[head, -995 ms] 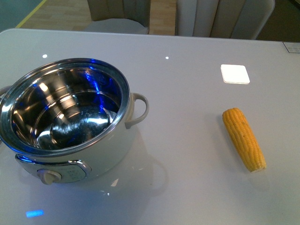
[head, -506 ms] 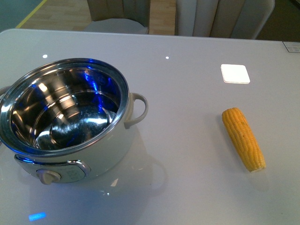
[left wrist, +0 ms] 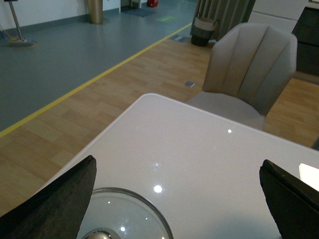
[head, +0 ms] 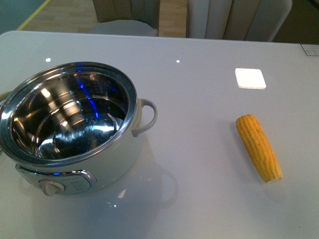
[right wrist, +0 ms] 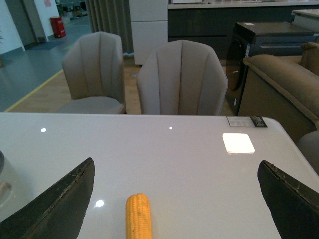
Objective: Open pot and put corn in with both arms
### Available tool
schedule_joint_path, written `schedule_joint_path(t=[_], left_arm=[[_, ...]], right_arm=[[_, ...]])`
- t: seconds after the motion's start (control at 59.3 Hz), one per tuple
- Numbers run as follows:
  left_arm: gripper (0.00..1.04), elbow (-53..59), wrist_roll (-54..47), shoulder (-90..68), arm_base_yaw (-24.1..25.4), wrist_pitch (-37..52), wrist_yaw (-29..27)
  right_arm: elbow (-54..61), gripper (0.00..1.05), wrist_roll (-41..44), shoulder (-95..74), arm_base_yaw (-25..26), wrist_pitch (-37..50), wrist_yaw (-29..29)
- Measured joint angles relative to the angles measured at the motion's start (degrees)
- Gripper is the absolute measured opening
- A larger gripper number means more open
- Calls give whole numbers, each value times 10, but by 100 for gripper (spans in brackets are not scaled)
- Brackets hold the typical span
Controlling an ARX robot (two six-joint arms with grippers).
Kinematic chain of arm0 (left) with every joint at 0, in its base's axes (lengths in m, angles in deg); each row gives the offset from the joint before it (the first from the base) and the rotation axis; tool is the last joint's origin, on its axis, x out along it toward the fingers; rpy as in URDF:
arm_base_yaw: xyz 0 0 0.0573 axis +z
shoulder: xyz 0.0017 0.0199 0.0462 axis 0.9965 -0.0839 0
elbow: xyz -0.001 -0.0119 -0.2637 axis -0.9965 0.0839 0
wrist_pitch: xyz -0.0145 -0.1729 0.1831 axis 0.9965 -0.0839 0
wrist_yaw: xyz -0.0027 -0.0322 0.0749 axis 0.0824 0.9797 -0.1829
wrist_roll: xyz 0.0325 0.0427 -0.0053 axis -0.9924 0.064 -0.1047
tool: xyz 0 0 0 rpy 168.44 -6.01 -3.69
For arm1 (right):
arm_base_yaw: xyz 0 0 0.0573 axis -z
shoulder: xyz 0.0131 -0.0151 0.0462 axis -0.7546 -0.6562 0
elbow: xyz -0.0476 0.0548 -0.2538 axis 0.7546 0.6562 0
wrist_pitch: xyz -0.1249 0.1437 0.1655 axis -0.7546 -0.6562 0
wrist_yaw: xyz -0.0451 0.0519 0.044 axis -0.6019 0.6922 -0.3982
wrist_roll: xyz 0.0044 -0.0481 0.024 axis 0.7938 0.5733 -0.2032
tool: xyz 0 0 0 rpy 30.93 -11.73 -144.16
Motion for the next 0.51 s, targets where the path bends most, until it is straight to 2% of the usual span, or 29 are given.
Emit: schedule_joint_path(t=[0.202, 0.32, 0.405, 0.472, 0.506], left_arm=[[98, 75, 10, 203, -74, -112, -54], [98, 116, 22, 301, -124, -179, -104], [98, 142, 39, 372, -178, -251, -151], [98, 149, 48, 395, -199, -276, -154], [96, 154, 39, 393, -205, -261, -137]], right_arm=[[0, 96, 0, 0, 0, 0, 0], [0, 96, 0, 0, 0, 0, 0], [0, 96, 0, 0, 0, 0, 0], [0, 96, 0, 0, 0, 0, 0], [0, 96, 0, 0, 0, 0, 0]])
